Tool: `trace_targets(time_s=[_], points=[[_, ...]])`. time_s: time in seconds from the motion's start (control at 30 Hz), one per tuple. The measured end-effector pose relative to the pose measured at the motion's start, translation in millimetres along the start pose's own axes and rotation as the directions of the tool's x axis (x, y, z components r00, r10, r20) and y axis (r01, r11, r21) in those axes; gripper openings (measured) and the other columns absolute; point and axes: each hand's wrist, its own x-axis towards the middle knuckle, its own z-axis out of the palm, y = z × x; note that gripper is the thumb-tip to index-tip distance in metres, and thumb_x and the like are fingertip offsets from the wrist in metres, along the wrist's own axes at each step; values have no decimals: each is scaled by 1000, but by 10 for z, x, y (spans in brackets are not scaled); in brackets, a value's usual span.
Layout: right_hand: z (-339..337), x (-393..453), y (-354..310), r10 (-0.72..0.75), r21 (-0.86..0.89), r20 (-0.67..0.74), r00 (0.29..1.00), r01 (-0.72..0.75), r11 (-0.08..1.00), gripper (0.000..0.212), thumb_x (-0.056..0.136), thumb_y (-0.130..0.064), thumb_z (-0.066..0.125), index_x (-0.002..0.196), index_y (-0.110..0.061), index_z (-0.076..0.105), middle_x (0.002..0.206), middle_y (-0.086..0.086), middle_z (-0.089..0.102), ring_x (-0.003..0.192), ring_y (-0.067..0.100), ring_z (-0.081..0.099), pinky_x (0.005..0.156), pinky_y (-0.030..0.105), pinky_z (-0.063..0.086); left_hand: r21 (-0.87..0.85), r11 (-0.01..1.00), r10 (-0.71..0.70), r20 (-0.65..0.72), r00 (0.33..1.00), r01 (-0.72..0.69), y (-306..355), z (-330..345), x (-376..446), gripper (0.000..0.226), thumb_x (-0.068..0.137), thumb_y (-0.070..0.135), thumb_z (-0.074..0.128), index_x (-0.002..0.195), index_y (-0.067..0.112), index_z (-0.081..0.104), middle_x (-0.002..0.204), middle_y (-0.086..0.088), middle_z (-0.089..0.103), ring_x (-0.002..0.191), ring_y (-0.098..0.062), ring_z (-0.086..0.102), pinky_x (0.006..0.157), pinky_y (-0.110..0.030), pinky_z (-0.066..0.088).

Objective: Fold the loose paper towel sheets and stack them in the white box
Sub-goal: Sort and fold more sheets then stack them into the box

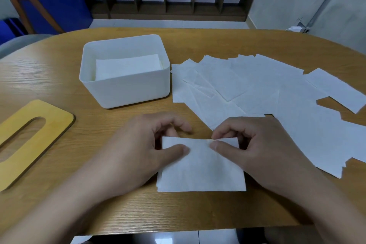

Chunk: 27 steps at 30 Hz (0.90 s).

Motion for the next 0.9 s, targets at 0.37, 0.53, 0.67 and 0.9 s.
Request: trace_targets(time_s=[0.37,0.53,0.67,0.9], points=[[-12,24,54,-42,-128,22,999,44,991,37,89,-76,67,115,-50,70,118,-32,61,119,-2,57,89,19,45,414,906,88,16,996,-87,-90,-75,-1,55,83,80,69,131,55,59,125,37,50,129,7,43,107,-24,44],[-2,20,18,-16,-212,131,991,44,976,58,84,-85,64,133,-56,59,118,-36,57,121,-6,50,93,19,41,510,857,35,73,997,-67,-30,-26,-19,69,79,87,67,138,57,49,122,35,46,122,8,41,97,-21,45],[11,26,-15,20,-242,178,984,24,970,54,84,-81,67,131,-56,57,117,-34,52,115,-9,43,87,15,35,467,884,-39,86,996,-6,64,-6,-27,54,80,79,74,120,55,47,114,32,50,115,10,41,82,-20,42],[29,19,-81,3,-182,222,975,39,982,23,91,-64,73,95,-44,64,111,-26,55,112,-3,45,83,19,34,398,917,-58,105,993,11,34,11,-4,42,80,70,80,104,45,55,115,30,48,112,7,44,76,-22,40]])
